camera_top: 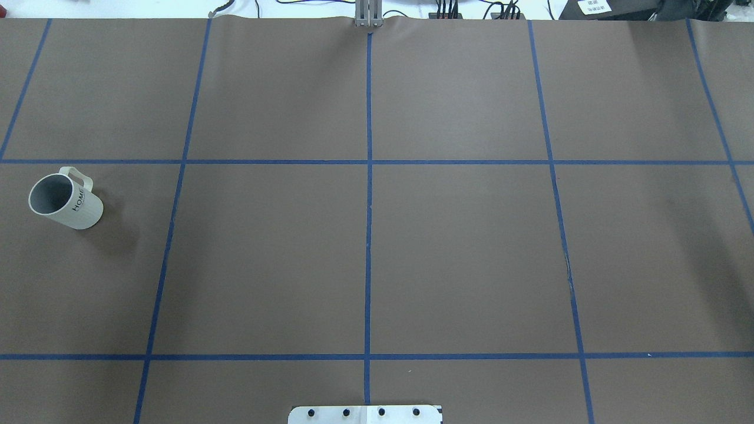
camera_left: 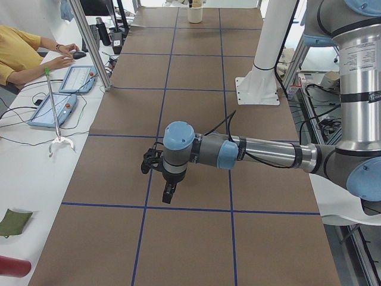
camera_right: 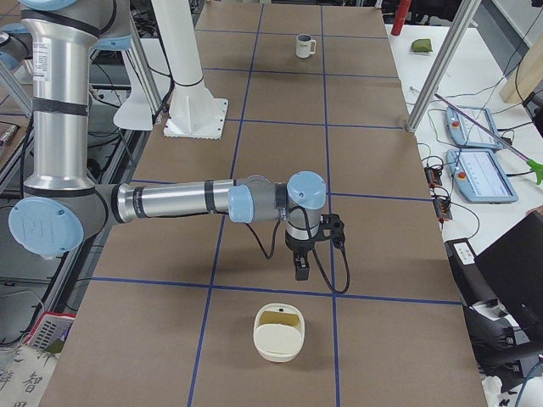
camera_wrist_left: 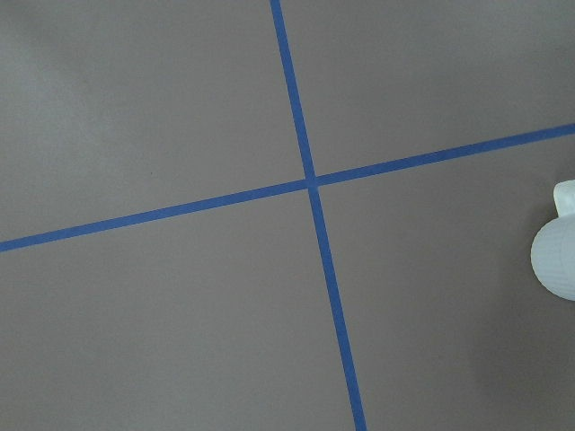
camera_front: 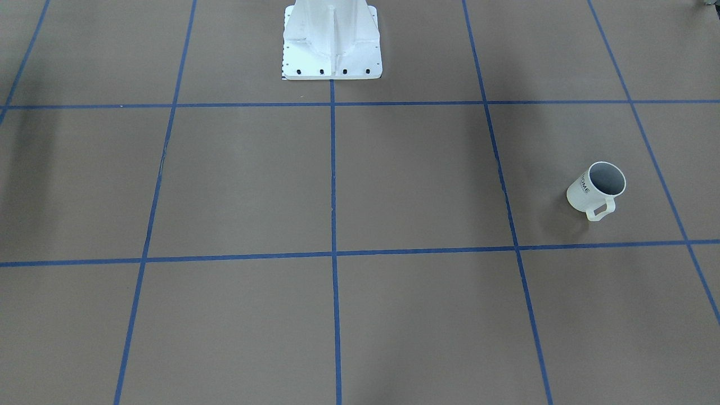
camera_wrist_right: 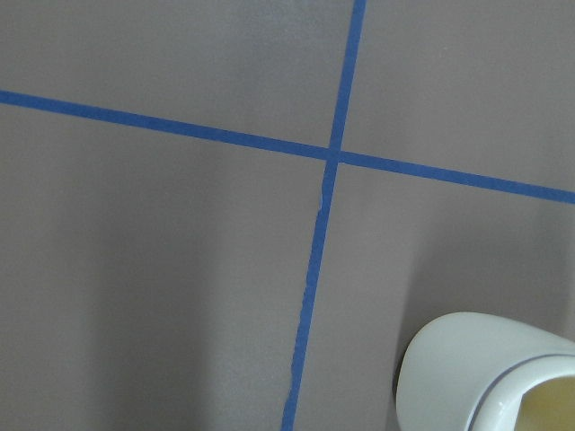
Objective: Left arm hands cup to right arm to dump lemon
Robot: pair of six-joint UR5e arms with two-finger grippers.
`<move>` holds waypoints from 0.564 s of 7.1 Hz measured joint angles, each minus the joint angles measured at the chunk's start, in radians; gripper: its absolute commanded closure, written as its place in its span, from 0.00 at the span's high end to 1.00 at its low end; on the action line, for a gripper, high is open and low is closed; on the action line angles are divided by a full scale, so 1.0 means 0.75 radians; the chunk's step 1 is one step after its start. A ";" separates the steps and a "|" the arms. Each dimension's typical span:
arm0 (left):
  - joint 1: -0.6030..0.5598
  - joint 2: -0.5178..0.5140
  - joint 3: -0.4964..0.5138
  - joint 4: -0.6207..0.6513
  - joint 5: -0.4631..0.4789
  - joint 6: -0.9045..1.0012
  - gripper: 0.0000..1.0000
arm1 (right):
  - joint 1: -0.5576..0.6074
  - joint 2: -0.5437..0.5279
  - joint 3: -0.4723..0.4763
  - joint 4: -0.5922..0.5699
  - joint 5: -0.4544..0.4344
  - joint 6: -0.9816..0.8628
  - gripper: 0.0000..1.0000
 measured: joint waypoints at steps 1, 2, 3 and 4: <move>0.000 0.000 -0.003 0.000 0.000 0.000 1.00 | -0.001 0.001 0.003 0.006 0.001 0.000 1.00; 0.000 0.000 -0.005 0.001 0.000 0.000 1.00 | -0.002 0.002 0.005 0.011 0.002 0.001 1.00; 0.000 0.001 -0.006 0.001 0.000 0.000 1.00 | -0.002 0.002 0.006 0.013 0.003 0.002 1.00; 0.000 0.001 -0.005 0.001 0.000 0.000 1.00 | -0.002 0.003 0.008 0.014 0.011 0.002 1.00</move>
